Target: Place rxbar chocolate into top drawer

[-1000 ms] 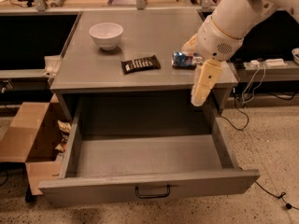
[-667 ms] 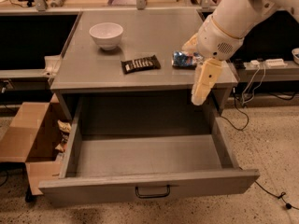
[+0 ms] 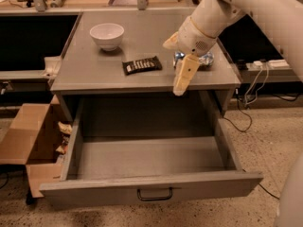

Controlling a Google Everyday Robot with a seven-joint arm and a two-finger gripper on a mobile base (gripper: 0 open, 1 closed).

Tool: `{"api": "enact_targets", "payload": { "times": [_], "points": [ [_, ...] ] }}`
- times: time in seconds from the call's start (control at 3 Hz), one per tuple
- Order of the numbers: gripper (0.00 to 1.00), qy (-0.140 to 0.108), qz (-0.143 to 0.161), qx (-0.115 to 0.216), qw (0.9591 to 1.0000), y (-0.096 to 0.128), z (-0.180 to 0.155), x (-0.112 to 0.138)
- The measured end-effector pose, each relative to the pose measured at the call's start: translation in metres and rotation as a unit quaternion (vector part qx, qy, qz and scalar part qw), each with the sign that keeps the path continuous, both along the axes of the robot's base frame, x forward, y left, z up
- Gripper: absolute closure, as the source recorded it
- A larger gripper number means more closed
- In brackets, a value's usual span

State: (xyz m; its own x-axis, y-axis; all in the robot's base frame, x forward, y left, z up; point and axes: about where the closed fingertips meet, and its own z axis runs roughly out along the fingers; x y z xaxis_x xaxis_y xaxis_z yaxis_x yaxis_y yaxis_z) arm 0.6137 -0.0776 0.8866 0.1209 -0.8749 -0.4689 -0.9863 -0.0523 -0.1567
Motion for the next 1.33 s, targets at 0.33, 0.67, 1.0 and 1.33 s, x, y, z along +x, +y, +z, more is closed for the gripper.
{"api": "enact_targets", "payload": {
  "times": [0.33, 0.67, 1.0, 1.33],
  "points": [
    [0.0, -0.006, -0.021, 0.042, 0.9989, 0.013, -0.007, 0.031],
    [0.0, -0.001, -0.035, 0.083, 0.9959, 0.029, -0.011, 0.055],
    [0.0, 0.009, -0.046, 0.114, 0.9924, 0.043, -0.016, 0.072],
    [0.0, 0.025, -0.055, 0.136, 0.9888, 0.058, -0.028, 0.088]
  ]
}}
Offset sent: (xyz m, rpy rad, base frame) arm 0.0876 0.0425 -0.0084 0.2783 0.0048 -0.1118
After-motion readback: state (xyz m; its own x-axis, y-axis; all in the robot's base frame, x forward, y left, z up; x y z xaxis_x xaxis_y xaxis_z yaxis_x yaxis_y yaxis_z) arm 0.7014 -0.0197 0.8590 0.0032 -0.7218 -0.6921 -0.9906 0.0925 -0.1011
